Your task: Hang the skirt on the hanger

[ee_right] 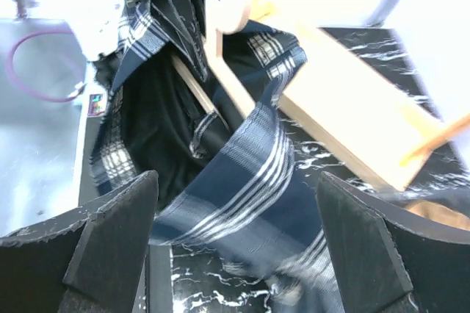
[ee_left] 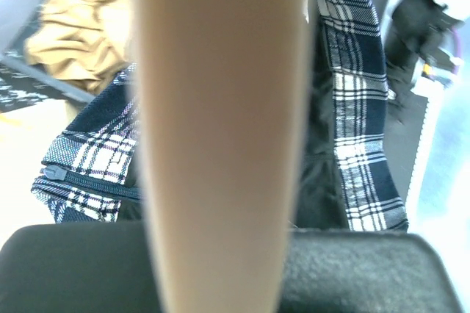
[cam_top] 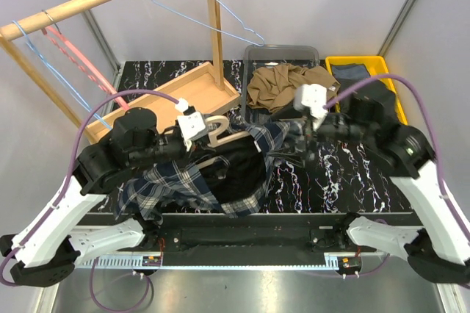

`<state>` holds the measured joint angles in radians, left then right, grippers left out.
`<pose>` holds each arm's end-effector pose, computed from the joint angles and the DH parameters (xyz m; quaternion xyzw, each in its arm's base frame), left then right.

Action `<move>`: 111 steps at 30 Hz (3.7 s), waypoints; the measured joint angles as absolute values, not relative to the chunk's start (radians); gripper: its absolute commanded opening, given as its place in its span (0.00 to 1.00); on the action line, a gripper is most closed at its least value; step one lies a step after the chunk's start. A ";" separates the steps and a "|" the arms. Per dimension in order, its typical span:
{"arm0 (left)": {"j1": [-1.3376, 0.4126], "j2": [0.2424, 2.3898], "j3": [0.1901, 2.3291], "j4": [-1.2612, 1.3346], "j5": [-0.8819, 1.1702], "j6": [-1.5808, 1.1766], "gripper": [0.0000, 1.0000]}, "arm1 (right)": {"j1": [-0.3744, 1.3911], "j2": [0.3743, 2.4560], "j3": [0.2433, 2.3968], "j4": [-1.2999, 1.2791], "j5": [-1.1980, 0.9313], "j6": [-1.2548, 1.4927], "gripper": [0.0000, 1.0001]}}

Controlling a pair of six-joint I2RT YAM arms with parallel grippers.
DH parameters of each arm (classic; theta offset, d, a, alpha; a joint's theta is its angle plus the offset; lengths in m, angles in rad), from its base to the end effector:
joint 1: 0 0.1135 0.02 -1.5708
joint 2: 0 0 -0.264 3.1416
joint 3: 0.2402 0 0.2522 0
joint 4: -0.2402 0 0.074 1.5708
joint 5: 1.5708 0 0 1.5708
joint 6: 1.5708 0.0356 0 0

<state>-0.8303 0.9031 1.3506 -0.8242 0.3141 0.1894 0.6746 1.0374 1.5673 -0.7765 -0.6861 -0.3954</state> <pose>0.0942 -0.1194 0.4412 0.4754 0.6700 -0.2977 0.4863 0.1150 0.1208 0.4916 -0.5566 0.5335 0.3433 0.5364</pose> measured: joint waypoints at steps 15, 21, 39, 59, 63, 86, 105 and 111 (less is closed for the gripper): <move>-0.830 0.910 1.351 -0.898 0.417 0.244 0.00 | 0.676 1.260 1.538 -0.948 -0.822 -0.476 0.63; -0.830 0.910 1.354 -0.906 0.427 0.259 0.00 | 0.677 1.241 1.502 -0.947 -0.831 -0.466 0.33; -0.826 0.828 1.364 -0.825 0.300 0.228 0.99 | 0.700 1.179 1.409 -0.865 -0.747 -0.411 0.00; -0.828 0.725 1.364 -0.678 -0.563 -0.015 0.99 | 0.700 1.280 1.503 -0.604 -0.407 -0.256 0.00; -0.828 0.637 1.365 -0.656 -0.606 -0.037 0.99 | 0.700 1.401 1.587 -0.530 -0.353 -0.229 0.00; -0.828 0.541 1.314 -0.713 -0.749 -0.145 0.99 | 0.700 1.999 2.350 -0.292 -0.252 -0.014 0.00; -0.828 0.537 1.282 -0.718 -0.749 -0.165 0.99 | 0.719 2.251 2.641 -0.310 -0.209 0.035 0.00; -0.828 0.536 1.282 -0.718 -0.749 -0.167 0.99 | 0.760 2.279 2.673 -0.313 -0.200 0.034 0.00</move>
